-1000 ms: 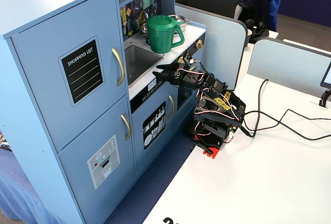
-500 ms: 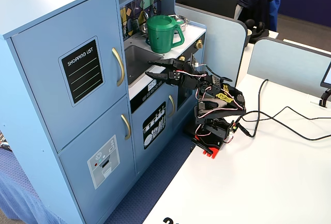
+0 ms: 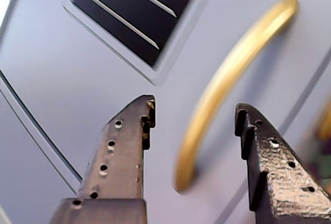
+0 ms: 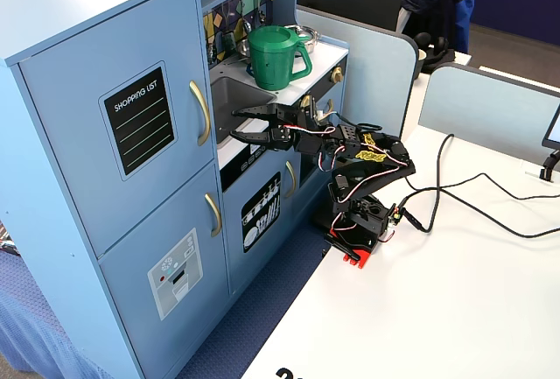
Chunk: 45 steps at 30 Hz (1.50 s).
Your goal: Open the left cabinet door
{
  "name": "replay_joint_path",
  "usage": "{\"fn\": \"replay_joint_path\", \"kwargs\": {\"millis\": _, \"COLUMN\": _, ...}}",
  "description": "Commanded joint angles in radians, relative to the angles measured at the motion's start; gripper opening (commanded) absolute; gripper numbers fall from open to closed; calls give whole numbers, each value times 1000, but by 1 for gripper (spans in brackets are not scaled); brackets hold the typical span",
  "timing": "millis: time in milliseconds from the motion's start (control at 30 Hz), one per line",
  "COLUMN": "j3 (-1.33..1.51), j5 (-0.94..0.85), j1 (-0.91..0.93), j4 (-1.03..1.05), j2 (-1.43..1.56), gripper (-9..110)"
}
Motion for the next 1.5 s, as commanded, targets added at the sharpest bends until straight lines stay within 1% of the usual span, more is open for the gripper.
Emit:
{"fn": "replay_joint_path", "kwargs": {"millis": 0, "j3": -80, "j5": 117, "j1": -2, "j4": -46, "j2": -21, "gripper": 11}}
{"fn": "replay_joint_path", "kwargs": {"millis": 267, "j3": -67, "j5": 321, "j1": 43, "j4": 11, "j2": -38, "gripper": 9}}
{"fn": "replay_joint_path", "kwargs": {"millis": 500, "j3": -83, "j5": 417, "j1": 67, "j4": -2, "j2": -135, "gripper": 8}}
{"fn": "replay_joint_path", "kwargs": {"millis": 633, "j3": -104, "j5": 437, "j1": 66, "j4": -41, "j2": -199, "gripper": 8}}
{"fn": "replay_joint_path", "kwargs": {"millis": 933, "j3": -202, "j5": 414, "j1": 60, "j4": -63, "j2": -310, "gripper": 7}}
{"fn": "replay_joint_path", "kwargs": {"millis": 1233, "j3": -305, "j5": 313, "j1": 17, "j4": -48, "j2": -383, "gripper": 7}}
{"fn": "replay_joint_path", "kwargs": {"millis": 1333, "j3": -291, "j5": 258, "j1": -17, "j4": -46, "j2": -388, "gripper": 7}}
{"fn": "replay_joint_path", "kwargs": {"millis": 1467, "j3": -227, "j5": 173, "j1": -110, "j4": -63, "j2": -351, "gripper": 6}}
